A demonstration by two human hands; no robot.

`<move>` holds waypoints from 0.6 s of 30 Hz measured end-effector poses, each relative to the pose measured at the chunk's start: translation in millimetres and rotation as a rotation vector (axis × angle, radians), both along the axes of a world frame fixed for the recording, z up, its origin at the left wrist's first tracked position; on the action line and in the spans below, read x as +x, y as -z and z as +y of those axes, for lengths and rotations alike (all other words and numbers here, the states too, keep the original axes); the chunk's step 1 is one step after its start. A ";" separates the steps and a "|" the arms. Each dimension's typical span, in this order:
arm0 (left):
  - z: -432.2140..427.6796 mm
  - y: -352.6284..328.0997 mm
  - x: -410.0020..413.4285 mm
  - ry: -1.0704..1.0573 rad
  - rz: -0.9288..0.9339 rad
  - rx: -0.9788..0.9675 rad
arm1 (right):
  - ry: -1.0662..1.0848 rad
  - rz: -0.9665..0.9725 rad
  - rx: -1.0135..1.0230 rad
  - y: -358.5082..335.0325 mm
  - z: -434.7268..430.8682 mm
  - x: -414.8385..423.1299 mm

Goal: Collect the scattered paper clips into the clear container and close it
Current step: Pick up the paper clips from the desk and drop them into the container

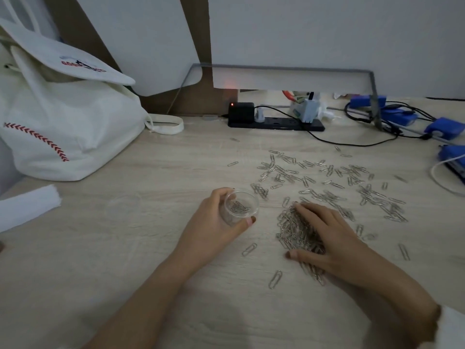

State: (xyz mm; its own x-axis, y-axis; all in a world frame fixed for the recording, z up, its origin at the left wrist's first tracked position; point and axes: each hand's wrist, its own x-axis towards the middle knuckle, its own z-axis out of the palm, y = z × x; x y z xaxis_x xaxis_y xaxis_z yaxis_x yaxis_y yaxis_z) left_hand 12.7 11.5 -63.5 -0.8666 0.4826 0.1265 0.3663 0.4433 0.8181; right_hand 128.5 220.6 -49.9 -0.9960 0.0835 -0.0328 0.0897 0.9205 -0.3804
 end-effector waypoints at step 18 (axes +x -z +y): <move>-0.6 -2.4 4.3 0.048 0.030 -0.048 | 0.090 0.284 -0.156 2.3 -11.4 -9.2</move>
State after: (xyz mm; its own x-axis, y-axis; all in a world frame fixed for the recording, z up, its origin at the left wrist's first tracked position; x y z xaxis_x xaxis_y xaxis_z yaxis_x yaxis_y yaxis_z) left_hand 17.0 10.9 -61.1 -0.8384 0.5299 0.1279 0.4125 0.4634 0.7843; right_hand 119.3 209.2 -52.2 -0.9561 0.1873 0.2253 0.0384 0.8425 -0.5374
